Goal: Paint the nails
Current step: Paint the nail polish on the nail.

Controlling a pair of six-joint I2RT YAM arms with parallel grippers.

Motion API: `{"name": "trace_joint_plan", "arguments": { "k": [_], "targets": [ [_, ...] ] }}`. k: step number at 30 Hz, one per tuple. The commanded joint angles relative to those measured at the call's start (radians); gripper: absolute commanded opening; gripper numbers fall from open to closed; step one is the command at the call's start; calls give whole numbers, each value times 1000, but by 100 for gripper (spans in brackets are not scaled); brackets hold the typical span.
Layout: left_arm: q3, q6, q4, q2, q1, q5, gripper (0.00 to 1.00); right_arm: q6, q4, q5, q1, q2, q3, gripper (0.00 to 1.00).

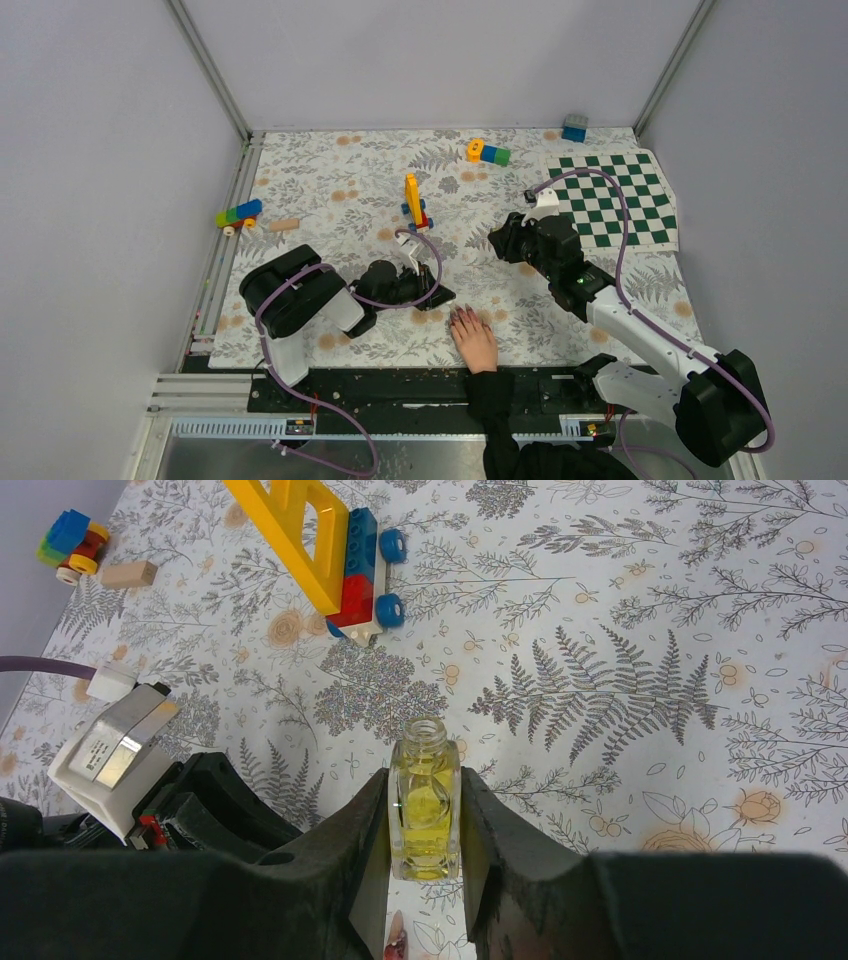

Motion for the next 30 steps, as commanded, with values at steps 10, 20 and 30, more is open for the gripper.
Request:
{"name": "trace_joint_plan", "arguments": {
  "k": [10,20,30],
  "targets": [
    [-5,28,60,-13,6,-39,0,-1,52,-22,-11,-7,35,0],
    [-27,28,75,-32,5,-57,0,3,49,-25,-10,-18,32,0],
    [-56,6,111,-83,6,-60,0,4,44,-29,-11,-25,33,0]
  ]
}}
